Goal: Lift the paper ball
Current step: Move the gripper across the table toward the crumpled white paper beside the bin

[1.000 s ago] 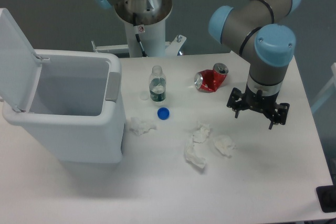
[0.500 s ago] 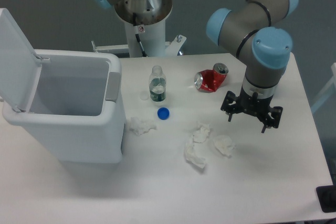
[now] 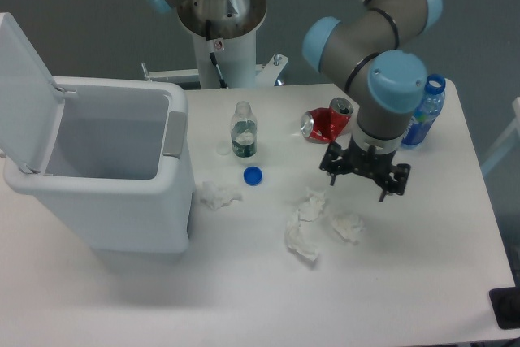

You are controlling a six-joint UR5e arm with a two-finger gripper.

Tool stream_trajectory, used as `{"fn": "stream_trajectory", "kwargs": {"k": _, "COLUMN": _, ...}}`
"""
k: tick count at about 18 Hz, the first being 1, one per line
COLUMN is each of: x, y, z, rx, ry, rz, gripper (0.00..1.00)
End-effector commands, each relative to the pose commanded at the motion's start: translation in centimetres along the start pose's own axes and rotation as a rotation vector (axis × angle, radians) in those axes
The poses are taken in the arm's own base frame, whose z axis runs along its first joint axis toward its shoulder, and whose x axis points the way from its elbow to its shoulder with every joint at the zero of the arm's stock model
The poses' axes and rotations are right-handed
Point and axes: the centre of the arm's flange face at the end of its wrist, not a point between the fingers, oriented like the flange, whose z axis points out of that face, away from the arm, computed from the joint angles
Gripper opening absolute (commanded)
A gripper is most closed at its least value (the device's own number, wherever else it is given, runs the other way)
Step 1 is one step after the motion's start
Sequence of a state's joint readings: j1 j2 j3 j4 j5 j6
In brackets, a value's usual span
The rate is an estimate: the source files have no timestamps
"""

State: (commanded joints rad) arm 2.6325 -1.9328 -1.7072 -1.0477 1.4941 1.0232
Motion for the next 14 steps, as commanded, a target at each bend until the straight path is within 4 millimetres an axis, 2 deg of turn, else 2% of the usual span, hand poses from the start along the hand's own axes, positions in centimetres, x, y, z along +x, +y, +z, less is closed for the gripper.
{"fn": "stream_trajectory", "kwargs": {"k": 5, "x": 5.1, "y": -5.0, "z": 0.7, "rx": -0.001, "ry": 0.012, "rz": 0.019, "gripper": 1.0}}
{"fn": "stream_trajectory", "kwargs": {"k": 8, "x": 7.7, "y": -7.0, "z": 0.8, "rx": 0.002, "ry": 0.014, "rz": 0.081, "gripper": 1.0}}
{"fn": "stream_trajectory", "kwargs": {"k": 11, "x": 9.3, "y": -8.2, "z": 0.7, "rx": 0.004, "ry": 0.016, "rz": 0.186, "gripper": 1.0}}
{"fn": "stream_trajectory", "kwargs": {"k": 14, "x": 10.9, "y": -8.8, "z": 1.4, "rx": -0.008, "ry": 0.036, "rz": 0.331, "gripper": 1.0}}
